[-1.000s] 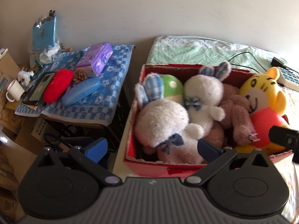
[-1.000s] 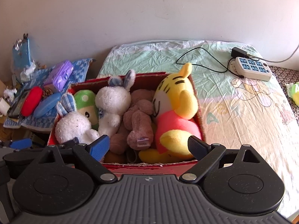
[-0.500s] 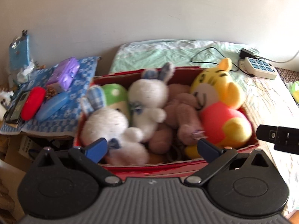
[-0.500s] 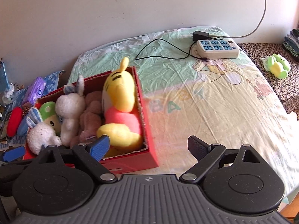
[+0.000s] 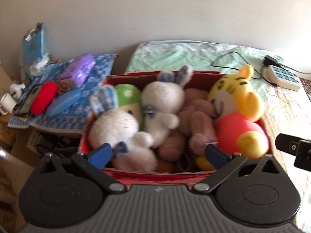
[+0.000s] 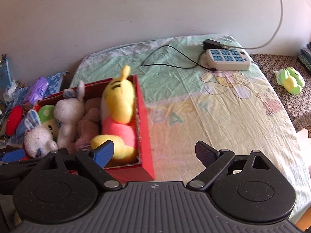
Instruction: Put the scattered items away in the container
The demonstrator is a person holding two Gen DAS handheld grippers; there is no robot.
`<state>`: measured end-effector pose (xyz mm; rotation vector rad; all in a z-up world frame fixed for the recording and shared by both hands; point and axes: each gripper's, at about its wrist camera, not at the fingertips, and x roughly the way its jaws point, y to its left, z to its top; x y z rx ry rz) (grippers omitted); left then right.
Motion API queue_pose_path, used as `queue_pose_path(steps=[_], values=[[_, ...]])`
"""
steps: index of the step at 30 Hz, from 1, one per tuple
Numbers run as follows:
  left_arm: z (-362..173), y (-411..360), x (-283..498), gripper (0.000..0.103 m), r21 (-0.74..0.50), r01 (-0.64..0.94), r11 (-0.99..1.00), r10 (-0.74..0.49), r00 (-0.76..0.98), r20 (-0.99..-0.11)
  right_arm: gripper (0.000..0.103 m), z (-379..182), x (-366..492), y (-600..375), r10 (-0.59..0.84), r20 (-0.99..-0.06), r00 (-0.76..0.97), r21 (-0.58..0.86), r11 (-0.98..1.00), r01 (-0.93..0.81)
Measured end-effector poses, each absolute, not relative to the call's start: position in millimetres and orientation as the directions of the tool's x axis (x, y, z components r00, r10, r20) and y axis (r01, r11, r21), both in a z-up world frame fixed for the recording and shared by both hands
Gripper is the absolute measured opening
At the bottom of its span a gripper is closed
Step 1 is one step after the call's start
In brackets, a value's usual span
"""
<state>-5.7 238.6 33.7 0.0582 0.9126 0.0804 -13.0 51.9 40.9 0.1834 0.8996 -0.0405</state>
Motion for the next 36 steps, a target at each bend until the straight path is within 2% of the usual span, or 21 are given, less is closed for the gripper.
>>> queue_pose_path(steps=[9, 14, 36], values=[[36.0, 286.7, -11.9, 0.102, 0.093, -0.150, 0.984, 0.166, 0.606, -0.778, 0.093, 47.1, 0.5, 109.2, 0.199, -0.767, 0.609, 0.199, 0.978, -0.069], [36.1, 307.2, -11.6, 0.102, 0.091, -0.182, 0.979, 0.184, 0.599, -0.779, 0.093, 47.4, 6.4, 131.9, 0.239, -0.776, 0.584, 0.218, 0.970, -0.107], [40.2, 321.4, 40.9, 0.102, 0.077, -0.100, 0.992, 0.119, 0.529, -0.840, 0.093, 47.7, 42.7, 147.2, 0.175, -0.842, 0.511, 0.192, 0.981, -0.019]])
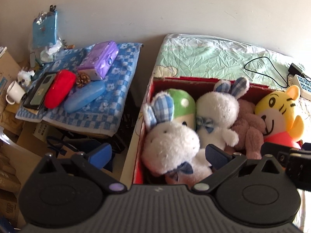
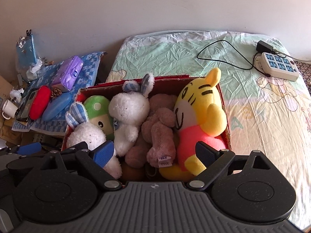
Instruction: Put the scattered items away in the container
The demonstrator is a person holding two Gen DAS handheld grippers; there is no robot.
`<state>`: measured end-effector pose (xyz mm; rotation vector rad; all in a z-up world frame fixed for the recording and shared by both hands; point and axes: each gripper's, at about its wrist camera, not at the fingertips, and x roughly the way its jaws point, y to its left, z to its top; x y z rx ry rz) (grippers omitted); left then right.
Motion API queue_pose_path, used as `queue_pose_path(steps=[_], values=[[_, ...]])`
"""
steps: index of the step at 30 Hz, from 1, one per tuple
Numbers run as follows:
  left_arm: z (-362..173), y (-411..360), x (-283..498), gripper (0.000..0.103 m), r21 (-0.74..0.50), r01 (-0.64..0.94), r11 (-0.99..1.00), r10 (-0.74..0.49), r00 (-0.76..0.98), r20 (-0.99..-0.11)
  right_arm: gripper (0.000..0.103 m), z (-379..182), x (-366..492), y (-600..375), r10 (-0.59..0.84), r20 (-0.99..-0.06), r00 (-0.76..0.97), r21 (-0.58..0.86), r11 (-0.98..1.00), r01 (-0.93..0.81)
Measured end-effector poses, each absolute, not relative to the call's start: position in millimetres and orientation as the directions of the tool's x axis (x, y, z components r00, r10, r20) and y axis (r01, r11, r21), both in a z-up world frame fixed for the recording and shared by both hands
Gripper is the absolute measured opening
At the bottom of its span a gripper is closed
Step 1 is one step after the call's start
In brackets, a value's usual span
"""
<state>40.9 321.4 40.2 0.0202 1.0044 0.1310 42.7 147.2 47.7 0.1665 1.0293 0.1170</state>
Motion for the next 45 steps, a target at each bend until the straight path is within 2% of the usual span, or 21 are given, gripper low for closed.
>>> queue_pose_path(steps=[9, 18, 45], values=[[36.0, 322.7, 54.2, 0.102, 0.032, -0.088, 0.996, 0.073, 0.510, -0.857, 0.093, 47.2, 56.0, 141.2, 0.160, -0.857, 0.490, 0.192, 0.981, 0.014], [36.6, 321.0, 50.7, 0.102, -0.001, -0.087, 0.996, 0.047, 0.546, -0.837, 0.093, 48.1, 55.6, 140.2, 0.131, -0.852, 0.506, 0.161, 0.987, 0.016], [35.3, 321.4, 43.5, 0.102, 0.022, -0.099, 0.995, 0.075, 0.573, -0.816, 0.093, 44.8, 47.7, 145.0, 0.124, -0.842, 0.525, 0.142, 0.990, -0.006]])
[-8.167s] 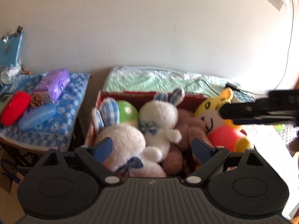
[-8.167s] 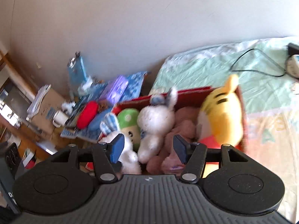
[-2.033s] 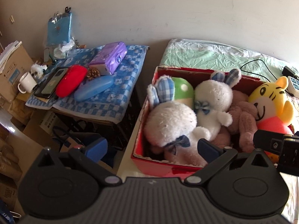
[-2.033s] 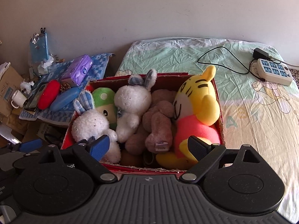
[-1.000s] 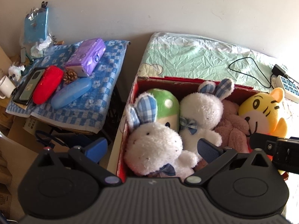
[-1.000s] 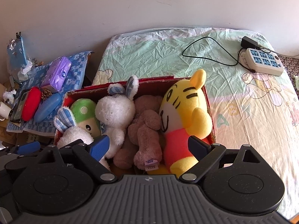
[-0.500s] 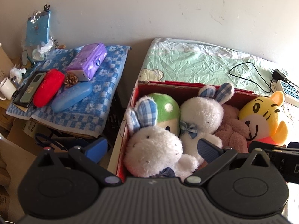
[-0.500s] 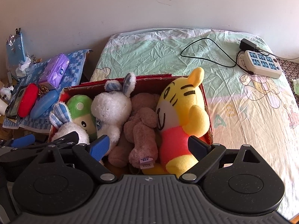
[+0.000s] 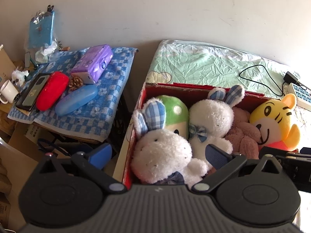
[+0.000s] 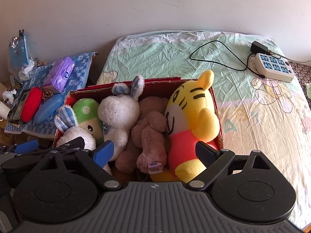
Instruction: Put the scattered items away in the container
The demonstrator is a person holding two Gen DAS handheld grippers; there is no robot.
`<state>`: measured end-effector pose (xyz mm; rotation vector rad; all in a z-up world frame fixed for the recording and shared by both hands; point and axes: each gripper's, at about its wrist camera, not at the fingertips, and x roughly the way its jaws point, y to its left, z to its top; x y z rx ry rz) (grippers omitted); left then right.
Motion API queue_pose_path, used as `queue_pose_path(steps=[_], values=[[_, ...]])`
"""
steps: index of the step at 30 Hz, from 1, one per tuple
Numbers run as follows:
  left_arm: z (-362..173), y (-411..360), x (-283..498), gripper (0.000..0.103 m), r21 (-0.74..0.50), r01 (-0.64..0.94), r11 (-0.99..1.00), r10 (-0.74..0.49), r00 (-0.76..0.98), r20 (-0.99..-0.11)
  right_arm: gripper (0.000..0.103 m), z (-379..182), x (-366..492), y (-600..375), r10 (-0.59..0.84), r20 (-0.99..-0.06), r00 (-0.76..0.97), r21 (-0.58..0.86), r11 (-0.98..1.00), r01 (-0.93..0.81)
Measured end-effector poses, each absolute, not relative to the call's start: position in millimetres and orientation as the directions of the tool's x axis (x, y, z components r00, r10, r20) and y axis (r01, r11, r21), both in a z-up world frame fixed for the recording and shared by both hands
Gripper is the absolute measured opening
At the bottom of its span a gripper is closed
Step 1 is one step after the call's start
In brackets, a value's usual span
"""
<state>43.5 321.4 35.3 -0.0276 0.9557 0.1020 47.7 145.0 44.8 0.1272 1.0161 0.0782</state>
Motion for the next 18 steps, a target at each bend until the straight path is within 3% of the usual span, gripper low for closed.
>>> queue_pose_path(steps=[18], values=[[35.9, 325.3, 33.3, 0.102, 0.029, -0.118, 0.993, 0.094, 0.587, -0.805, 0.093, 43.9, 38.6, 149.1, 0.137, -0.836, 0.532, 0.155, 0.988, -0.012]])
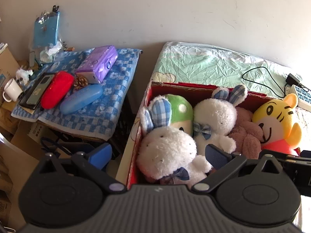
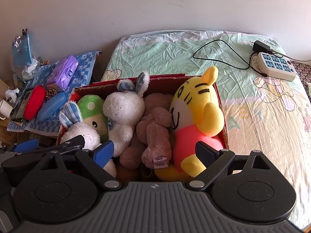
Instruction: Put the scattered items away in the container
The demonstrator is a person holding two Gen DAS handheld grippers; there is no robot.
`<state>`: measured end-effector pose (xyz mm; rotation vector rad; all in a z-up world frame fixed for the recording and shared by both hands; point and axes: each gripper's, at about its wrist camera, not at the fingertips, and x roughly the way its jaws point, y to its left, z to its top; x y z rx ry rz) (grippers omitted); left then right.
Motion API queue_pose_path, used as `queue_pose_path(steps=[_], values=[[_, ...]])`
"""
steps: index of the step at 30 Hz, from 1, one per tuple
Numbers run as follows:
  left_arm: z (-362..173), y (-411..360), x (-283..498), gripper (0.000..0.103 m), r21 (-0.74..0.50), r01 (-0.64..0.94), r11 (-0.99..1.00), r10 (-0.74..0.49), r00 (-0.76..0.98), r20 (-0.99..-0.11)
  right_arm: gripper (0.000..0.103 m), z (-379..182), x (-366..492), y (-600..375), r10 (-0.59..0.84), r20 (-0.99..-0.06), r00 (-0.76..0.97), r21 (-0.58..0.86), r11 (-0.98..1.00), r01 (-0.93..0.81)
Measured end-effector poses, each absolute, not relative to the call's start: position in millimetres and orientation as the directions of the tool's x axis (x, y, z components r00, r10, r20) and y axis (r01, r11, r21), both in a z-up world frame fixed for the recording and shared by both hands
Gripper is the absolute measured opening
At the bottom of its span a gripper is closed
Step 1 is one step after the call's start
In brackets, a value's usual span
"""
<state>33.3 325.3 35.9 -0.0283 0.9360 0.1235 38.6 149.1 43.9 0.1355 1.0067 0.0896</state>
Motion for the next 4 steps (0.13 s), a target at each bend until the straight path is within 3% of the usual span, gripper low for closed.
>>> queue_pose_path(steps=[4], values=[[37.0, 324.3, 31.3, 0.102, 0.037, -0.120, 0.992, 0.101, 0.588, -0.802, 0.093, 45.3, 35.9, 150.3, 0.130, -0.831, 0.542, 0.144, 0.989, -0.016]])
